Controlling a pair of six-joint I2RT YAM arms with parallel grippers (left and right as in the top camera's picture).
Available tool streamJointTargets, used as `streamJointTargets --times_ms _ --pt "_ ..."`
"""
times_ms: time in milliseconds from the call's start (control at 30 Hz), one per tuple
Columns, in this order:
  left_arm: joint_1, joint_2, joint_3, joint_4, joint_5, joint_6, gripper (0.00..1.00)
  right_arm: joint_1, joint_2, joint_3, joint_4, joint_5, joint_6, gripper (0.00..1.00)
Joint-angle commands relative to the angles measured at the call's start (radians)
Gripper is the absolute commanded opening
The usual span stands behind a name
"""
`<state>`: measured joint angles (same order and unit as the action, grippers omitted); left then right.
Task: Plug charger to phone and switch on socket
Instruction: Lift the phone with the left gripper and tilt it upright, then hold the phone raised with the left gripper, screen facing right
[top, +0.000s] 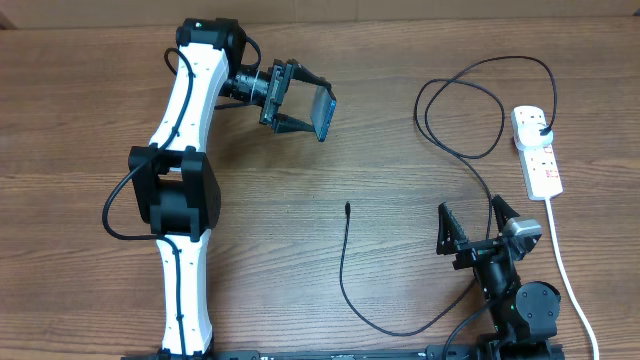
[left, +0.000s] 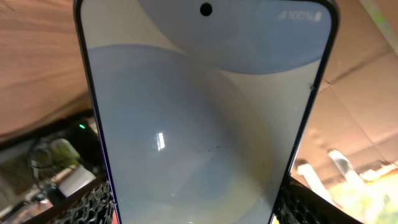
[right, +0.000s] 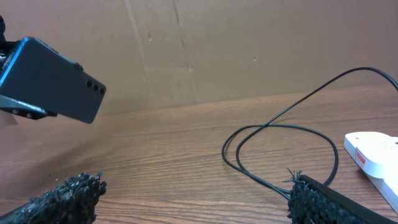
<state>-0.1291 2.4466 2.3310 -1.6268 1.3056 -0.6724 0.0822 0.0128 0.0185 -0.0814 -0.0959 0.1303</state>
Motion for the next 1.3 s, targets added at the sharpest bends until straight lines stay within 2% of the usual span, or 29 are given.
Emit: streamJointTargets --times_ms 0,200,467,1267 --pt "0.009 0.005 0.03 -0.004 0.149 0.029 0.04 0.006 -0.01 -0.01 0.004 0.008 -0.004 1.0" --pt "0.037 0.005 0.03 -0.063 0.181 0.029 0.04 0.006 -0.01 -0.01 0.004 0.008 -0.004 1.0" --pt "0.078 0.005 0.03 -0.063 0.181 0.029 0.04 0.006 -0.01 -0.01 0.004 0.008 -0.004 1.0" --pt "0.061 0.005 0.03 -0.063 0.161 0.042 0.04 0.006 -0.01 -0.01 0.004 0.008 -0.004 1.0"
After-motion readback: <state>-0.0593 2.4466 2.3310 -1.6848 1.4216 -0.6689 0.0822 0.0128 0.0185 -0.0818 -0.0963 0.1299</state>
